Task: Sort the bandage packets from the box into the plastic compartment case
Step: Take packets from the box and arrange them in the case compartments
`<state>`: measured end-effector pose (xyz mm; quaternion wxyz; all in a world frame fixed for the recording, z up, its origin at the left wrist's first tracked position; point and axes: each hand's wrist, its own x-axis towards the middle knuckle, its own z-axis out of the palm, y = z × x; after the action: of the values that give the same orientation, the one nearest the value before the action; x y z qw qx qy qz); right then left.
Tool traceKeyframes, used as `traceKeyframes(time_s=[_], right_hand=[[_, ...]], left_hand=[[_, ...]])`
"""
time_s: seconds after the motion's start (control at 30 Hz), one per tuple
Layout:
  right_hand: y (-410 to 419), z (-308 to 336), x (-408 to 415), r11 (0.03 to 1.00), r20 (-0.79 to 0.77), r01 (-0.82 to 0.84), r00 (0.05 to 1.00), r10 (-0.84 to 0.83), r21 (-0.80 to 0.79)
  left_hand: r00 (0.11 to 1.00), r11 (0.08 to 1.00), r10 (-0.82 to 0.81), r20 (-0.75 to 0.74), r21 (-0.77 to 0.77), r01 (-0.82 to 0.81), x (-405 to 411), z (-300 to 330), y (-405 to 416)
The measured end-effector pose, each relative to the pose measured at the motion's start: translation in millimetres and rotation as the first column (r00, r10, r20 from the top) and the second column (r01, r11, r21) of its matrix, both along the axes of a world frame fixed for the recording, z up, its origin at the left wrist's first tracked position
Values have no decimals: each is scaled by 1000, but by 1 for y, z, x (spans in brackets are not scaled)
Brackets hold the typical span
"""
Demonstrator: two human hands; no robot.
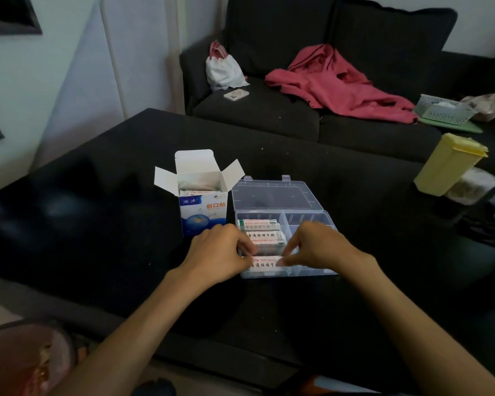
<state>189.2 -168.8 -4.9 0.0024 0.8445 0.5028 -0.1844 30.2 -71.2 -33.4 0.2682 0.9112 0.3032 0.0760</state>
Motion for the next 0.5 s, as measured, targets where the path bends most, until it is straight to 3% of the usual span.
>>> traceKeyframes(time_s=[0.23, 0.5], right_hand=[[2, 1, 5, 989, -142, 141, 979, -145, -38], [-1, 11, 2, 983, -113, 182, 977, -183, -21]], left_hand=[[1000, 1000, -10, 19, -7, 10, -2, 1, 0], [997, 1000, 12, 72, 8, -13, -5, 2, 0]])
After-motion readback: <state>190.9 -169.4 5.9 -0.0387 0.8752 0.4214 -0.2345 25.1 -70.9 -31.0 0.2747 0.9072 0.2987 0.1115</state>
